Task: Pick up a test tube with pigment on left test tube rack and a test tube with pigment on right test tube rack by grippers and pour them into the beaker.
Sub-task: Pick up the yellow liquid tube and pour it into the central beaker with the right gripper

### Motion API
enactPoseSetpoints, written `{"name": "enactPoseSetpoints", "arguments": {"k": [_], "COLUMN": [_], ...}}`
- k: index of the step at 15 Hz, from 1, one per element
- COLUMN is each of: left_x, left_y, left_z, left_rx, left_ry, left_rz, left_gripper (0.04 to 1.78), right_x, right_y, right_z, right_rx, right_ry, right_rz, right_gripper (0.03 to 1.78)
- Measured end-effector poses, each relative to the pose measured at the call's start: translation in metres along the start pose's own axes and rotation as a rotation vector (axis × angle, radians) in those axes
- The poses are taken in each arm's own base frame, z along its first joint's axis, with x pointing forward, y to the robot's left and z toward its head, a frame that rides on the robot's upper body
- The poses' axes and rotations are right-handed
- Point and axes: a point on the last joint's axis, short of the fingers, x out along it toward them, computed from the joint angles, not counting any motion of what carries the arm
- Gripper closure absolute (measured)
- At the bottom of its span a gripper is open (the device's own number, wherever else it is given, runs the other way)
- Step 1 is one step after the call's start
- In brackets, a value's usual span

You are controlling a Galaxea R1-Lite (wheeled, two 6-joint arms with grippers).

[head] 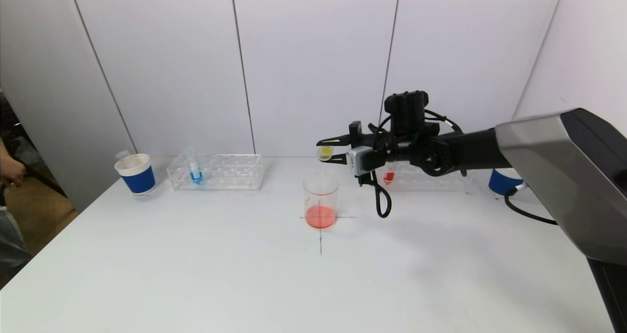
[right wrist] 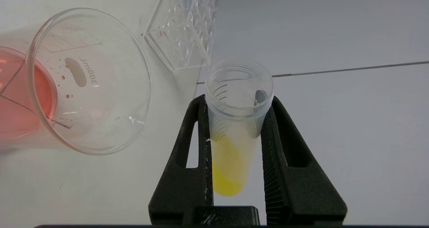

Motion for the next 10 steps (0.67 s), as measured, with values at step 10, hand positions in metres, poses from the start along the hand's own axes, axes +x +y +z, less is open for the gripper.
{"name": "enactPoseSetpoints", "arguments": {"k": [10], "left_x": [0.0], "left_y": [0.0], "left_z": [0.0001], "left_rx": [0.0], "left_ry": [0.0], "left_rz": [0.0], "left_gripper": [0.06], "right_x": [0.0073], "right_y": [0.0086], "right_z": [-0.0098], "right_rx": [-0.176], "right_ry": [0.069], "right_rz": [0.013], "right_gripper": [1.33]}}
